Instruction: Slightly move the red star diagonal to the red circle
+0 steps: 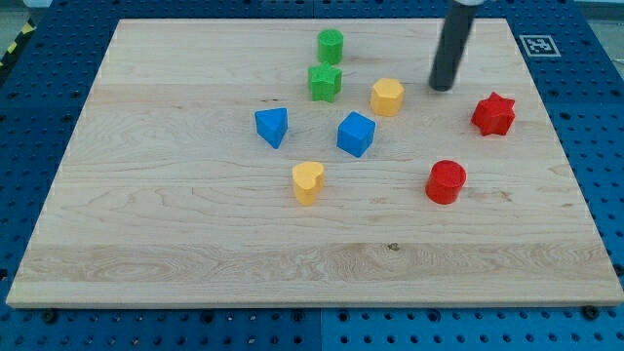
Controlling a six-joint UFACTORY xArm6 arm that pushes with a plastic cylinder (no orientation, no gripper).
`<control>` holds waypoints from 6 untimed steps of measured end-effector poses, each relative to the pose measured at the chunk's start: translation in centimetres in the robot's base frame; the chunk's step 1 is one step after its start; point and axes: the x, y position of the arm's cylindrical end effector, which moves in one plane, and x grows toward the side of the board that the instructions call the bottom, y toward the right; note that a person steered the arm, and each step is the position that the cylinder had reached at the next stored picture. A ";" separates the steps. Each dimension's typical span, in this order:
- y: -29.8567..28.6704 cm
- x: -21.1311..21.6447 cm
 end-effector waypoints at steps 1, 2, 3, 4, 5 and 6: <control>2.9 1.2; 4.4 4.1; 7.2 4.4; 13.3 5.5; 15.0 9.2; 12.9 8.8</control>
